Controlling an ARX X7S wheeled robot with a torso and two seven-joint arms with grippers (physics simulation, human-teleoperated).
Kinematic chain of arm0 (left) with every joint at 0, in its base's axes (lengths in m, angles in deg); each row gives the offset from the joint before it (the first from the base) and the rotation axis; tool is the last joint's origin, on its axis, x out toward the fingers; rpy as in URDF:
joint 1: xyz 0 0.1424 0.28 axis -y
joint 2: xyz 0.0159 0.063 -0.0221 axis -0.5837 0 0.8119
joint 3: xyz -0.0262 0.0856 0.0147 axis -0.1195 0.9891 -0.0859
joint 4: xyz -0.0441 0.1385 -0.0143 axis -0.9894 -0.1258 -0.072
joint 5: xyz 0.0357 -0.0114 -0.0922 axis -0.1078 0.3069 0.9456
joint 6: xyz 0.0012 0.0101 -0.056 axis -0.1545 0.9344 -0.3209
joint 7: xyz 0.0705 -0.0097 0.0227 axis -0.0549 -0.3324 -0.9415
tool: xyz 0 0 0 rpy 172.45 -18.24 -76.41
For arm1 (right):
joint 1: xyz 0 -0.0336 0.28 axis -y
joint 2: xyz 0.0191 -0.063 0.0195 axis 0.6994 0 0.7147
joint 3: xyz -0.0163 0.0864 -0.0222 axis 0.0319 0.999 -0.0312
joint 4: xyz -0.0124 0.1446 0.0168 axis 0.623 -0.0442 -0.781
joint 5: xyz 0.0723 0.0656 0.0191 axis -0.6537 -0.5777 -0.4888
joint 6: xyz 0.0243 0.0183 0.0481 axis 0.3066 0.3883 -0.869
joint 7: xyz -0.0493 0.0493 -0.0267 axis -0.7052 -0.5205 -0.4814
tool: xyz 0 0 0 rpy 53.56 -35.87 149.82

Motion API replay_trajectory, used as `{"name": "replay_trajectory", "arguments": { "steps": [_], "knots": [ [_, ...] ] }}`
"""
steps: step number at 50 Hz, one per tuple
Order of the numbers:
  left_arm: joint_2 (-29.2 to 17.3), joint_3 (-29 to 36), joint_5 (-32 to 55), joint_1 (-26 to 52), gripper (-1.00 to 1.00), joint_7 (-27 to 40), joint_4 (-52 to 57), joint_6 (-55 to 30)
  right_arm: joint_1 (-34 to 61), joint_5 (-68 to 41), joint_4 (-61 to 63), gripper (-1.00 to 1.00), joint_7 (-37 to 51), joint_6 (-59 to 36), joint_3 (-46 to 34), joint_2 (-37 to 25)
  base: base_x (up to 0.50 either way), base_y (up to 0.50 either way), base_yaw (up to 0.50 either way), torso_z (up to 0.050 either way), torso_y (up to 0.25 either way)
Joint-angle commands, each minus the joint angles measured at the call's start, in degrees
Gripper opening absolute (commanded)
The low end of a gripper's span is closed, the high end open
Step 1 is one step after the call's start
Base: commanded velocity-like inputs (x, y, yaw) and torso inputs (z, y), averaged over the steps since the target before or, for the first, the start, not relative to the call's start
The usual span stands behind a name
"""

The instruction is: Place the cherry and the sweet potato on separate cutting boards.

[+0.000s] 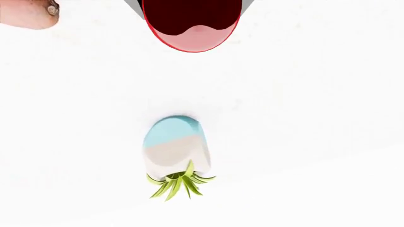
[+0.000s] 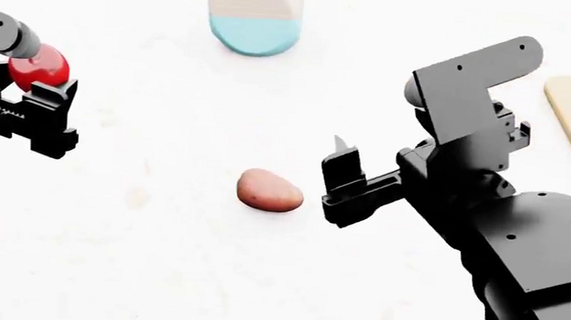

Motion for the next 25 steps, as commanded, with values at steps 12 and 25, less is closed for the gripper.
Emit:
{"name": "replay_trajectory", "arguments": {
  "steps": [12, 25],
  "knots": [
    [-1.46, -1.02, 1.57, -2.32, -1.0, 1.69, 1.99, 1.61, 19.83, 7.08, -33.64, 1.0, -28.64, 12.25, -28.64, 4.87, 0.0, 0.0, 0.0, 0.0, 0.001],
    [-0.65, -2.62, 3.51, -3.38, -1.0, 0.1, 1.41, 3.7, 28.96, 10.26, -52.14, 1.0, -42.34, 21.72, -36.71, 11.14, 0.0, 0.0, 0.0, 0.0, 0.0]
  ]
}}
